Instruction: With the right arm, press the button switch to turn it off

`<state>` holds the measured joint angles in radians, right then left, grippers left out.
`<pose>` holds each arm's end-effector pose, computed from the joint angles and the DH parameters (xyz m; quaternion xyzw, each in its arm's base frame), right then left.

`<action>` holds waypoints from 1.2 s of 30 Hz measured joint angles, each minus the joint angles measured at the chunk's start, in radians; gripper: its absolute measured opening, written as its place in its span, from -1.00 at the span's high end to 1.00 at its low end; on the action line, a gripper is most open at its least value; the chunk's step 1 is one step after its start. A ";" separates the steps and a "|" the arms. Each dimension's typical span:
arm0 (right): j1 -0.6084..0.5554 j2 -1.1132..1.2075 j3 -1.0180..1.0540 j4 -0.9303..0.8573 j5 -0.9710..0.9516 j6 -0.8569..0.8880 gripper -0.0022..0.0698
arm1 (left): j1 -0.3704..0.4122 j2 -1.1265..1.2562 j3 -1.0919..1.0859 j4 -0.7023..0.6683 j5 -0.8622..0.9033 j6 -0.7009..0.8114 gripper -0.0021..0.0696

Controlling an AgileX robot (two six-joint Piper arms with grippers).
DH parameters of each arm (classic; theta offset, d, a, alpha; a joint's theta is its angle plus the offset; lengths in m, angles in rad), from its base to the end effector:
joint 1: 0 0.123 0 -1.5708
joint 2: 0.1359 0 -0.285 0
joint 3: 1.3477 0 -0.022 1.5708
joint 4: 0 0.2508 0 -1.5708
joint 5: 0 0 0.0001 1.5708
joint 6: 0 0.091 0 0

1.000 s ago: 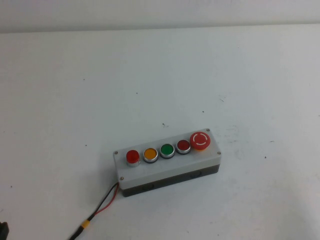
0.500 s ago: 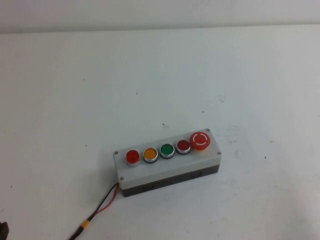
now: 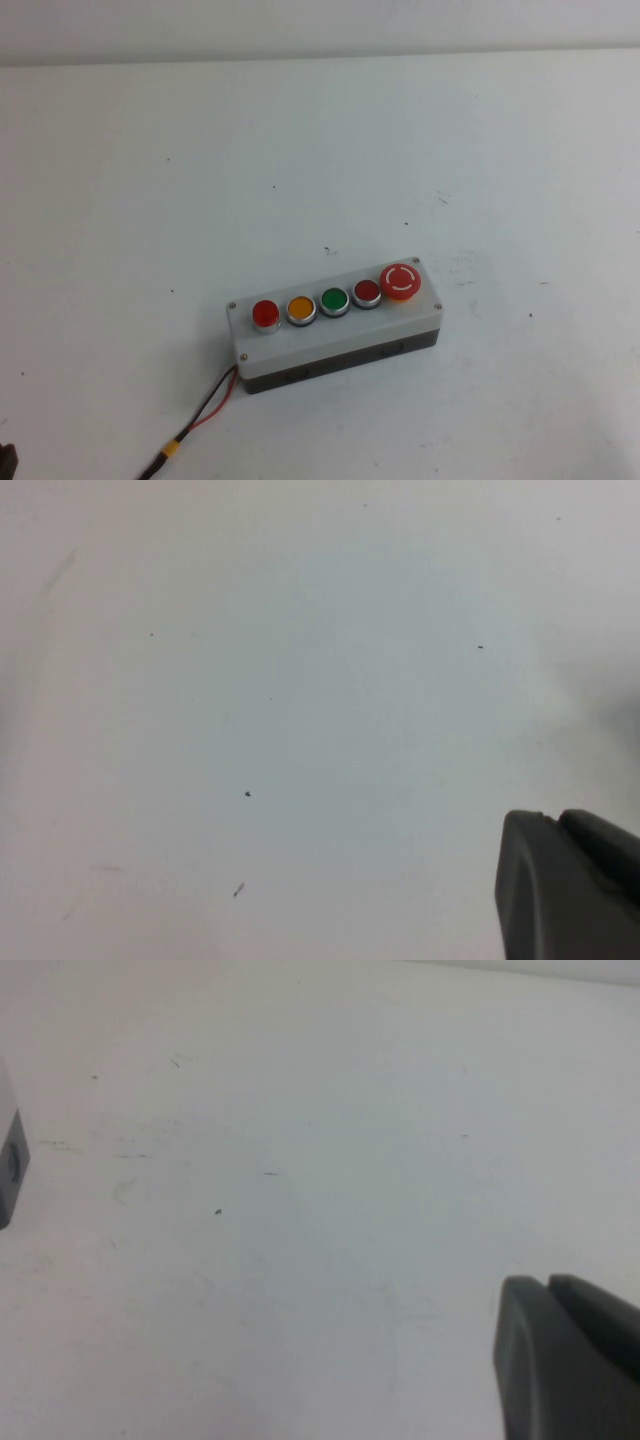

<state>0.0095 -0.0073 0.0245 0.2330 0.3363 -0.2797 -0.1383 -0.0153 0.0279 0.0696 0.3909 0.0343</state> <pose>0.0536 0.0075 0.1758 -0.0505 0.7903 0.0150 0.6104 0.0518 -0.0048 0.1696 0.0879 0.8046 -0.0009 0.5873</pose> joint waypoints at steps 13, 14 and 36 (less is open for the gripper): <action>0.000 0.000 0.000 -0.071 0.000 0.164 0.98 | 0.000 0.000 0.000 0.000 0.000 0.000 0.95; 0.000 0.000 0.000 -0.071 0.000 0.164 0.98 | 0.000 0.000 0.000 0.000 0.000 0.000 0.95; 0.000 0.000 0.000 -0.043 0.008 0.164 0.98 | 0.000 0.000 0.000 0.000 0.000 0.000 0.95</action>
<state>0.0095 -0.0073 0.0245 0.1901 0.3443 -0.1153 -0.1383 -0.0153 0.0279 0.0696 0.3909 0.0343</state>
